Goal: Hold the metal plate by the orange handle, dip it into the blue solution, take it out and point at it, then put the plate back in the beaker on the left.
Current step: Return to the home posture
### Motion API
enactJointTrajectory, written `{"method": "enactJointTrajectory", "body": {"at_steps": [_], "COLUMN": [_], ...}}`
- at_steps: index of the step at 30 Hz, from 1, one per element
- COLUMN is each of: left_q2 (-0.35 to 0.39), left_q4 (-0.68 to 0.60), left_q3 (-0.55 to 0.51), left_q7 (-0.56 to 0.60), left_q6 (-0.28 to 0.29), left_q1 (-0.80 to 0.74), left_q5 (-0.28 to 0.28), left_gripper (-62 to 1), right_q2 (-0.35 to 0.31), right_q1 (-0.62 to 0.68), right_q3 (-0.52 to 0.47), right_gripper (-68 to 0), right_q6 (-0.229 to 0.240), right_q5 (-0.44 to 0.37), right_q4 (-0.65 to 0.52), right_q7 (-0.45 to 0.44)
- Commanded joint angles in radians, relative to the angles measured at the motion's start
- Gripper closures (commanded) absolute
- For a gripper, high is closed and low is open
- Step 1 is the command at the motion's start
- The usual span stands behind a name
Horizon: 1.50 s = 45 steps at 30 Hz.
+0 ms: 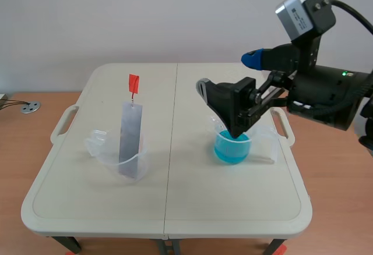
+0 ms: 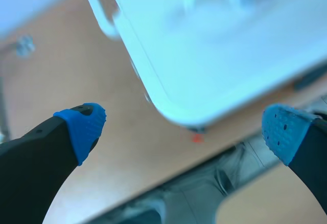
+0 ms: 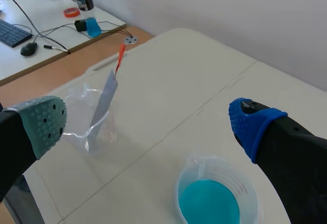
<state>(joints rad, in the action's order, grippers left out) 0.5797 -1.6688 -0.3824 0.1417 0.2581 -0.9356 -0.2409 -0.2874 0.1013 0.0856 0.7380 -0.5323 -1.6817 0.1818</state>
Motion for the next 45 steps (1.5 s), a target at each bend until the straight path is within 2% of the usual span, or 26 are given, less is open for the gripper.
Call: {"method": "enactJointTrajectory", "body": {"at_steps": [1,5,7,9,14,18,22,27,32,38,45], "left_q2": [0.005,0.006,0.009,0.033,0.119,0.155,0.155,0.152,0.152,0.151,0.15], "left_q4": [-0.04,-0.148,-0.188,-0.218,-0.237,-0.236,-0.236,-0.236,-0.235,-0.235,-0.235], "left_q3": [0.008,0.008,0.013,0.033,0.135,0.226,0.311,0.402,0.467,0.517,0.519], "left_q7": [0.019,0.019,0.019,0.018,0.016,0.021,0.052,0.123,0.122,0.069,0.066], "left_q6": [-0.018,-0.055,-0.056,-0.067,-0.113,-0.117,-0.119,-0.167,-0.198,-0.212,-0.212], "left_q1": [0.003,0.033,0.059,0.082,0.164,0.239,0.288,0.307,0.338,0.394,0.399], "left_q5": [-0.009,-0.01,-0.01,-0.011,-0.06,-0.063,-0.062,-0.061,-0.059,-0.059,-0.054], "left_gripper": [-62.3,-62.3,-62.3,-62.3,-62.3,-62.3,-62.3,-62.3,-62.3,-62.3,-62.3], "right_q2": [-0.029,-0.082,-0.105,-0.125,-0.137,-0.137,-0.137,-0.136,-0.136,-0.136,-0.136], "right_q1": [0.011,0.079,0.114,0.148,0.243,0.299,0.32,0.322,0.323,0.323,0.323], "right_q3": [-0.009,-0.036,-0.042,-0.042,-0.075,-0.093,-0.093,-0.093,-0.093,-0.093,-0.093], "right_gripper": [-66.5,-66.5,-66.5,-66.5,-66.5,-66.5,-66.5,-66.5,-66.5,-66.5,-66.5], "right_q6": [0.008,0.008,0.008,0.008,0.008,0.008,0.008,0.008,0.008,0.008,0.008], "right_q5": [-0.026,-0.063,-0.086,-0.09,-0.089,-0.088,-0.08,-0.077,-0.077,-0.077,-0.074], "right_q4": [-0.027,-0.077,-0.099,-0.12,-0.161,-0.172,-0.172,-0.172,-0.172,-0.172,-0.172], "right_q7": [-0.013,-0.011,-0.011,-0.011,-0.011,-0.011,-0.007,-0.003,-0.003,-0.003,0.0]}}
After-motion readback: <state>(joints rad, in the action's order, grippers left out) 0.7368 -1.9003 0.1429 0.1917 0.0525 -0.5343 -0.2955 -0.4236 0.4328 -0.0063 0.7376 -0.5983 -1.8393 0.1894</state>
